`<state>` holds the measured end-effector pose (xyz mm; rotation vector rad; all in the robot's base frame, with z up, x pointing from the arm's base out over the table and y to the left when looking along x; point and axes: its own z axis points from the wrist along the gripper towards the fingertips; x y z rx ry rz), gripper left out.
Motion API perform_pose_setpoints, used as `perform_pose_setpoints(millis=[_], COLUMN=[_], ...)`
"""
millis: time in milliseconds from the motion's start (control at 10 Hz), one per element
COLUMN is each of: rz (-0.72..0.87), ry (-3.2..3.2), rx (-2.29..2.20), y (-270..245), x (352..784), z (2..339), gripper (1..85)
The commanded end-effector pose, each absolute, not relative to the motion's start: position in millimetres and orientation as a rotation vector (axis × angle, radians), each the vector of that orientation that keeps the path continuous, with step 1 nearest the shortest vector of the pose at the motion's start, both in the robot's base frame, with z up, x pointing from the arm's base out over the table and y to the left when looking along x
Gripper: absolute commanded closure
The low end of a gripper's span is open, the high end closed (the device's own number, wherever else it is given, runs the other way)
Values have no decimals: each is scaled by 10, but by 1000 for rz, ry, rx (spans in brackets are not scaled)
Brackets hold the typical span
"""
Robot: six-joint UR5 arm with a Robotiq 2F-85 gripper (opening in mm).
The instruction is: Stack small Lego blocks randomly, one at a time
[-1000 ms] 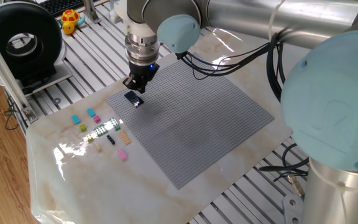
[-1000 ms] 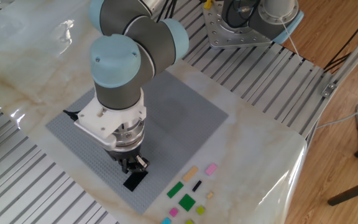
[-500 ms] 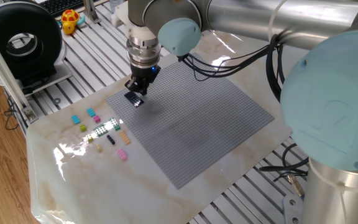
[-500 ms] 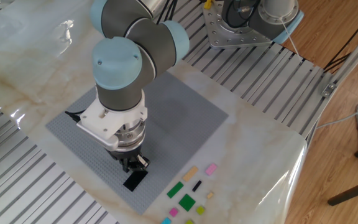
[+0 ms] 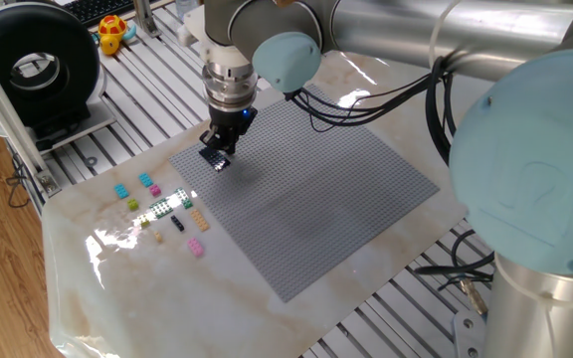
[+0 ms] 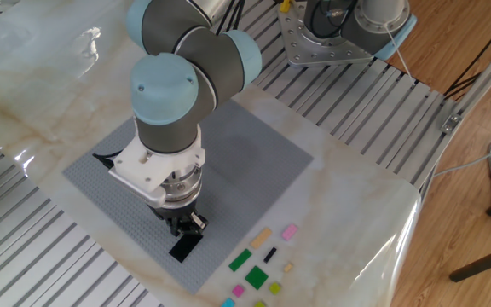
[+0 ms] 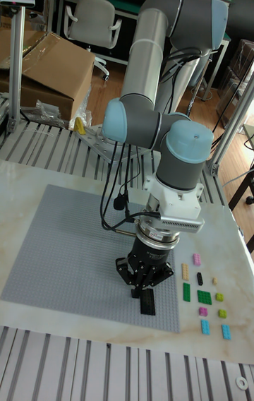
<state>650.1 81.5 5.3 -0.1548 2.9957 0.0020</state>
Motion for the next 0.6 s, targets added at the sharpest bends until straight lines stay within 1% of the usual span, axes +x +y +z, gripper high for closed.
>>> perform_pose_setpoints(millis=[0,500], rz=[18,21], ry=[2991,2987], rx=[-143,-136], y=[844,879], x=[6501,6511], z=[44,36], gripper=[843,843])
